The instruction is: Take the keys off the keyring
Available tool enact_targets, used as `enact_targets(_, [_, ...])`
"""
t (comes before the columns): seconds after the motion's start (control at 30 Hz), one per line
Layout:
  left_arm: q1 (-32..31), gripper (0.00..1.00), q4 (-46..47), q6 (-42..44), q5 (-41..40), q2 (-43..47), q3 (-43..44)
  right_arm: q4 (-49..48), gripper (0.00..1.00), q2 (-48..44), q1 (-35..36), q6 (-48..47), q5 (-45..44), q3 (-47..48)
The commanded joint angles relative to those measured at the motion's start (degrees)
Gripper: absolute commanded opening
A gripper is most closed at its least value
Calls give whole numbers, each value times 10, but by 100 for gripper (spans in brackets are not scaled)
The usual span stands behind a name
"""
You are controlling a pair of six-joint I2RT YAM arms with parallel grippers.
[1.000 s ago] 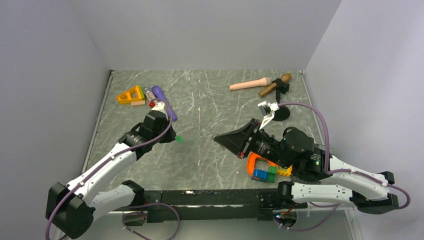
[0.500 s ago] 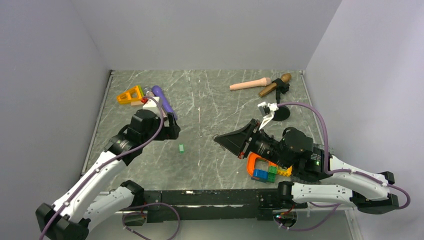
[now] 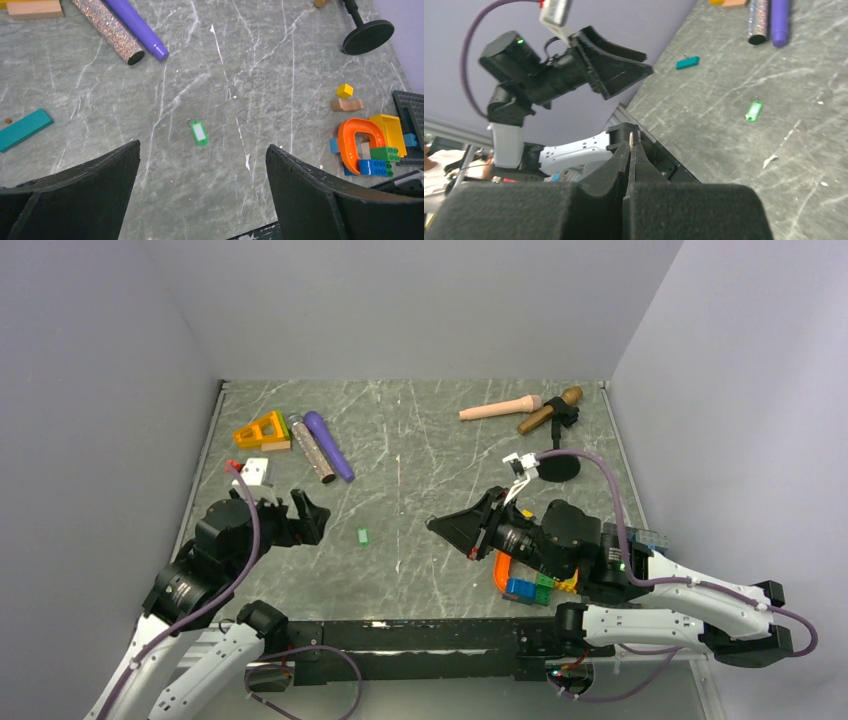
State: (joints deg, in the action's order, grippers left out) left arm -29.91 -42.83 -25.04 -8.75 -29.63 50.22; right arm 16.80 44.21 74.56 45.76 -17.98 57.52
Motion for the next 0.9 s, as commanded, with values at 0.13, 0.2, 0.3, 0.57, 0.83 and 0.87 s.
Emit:
enact_targets(0.13, [2, 99, -54, 10, -30, 71, -39, 27, 0, 2, 2, 53, -74, -39])
enact_targets(0.2, [2, 99, -47, 4, -31, 93, -53, -4, 0, -3, 1, 57, -89, -68])
enact_targets(0.3, [2, 99, -30, 4, -24, 131, -77, -35, 0, -3, -4, 55, -97, -93])
enact_targets(0.57, [2, 99, -5, 22, -34, 192, -105, -45, 0, 98, -180, 44, 133, -50])
enact_targets(0.83, [2, 99, -20, 11, -53, 180, -102, -74, 0, 179, -280, 49, 215, -56])
enact_targets(0.87, [2, 99, -21, 10, -54, 182, -102, -82, 0, 185, -290, 55, 220, -65])
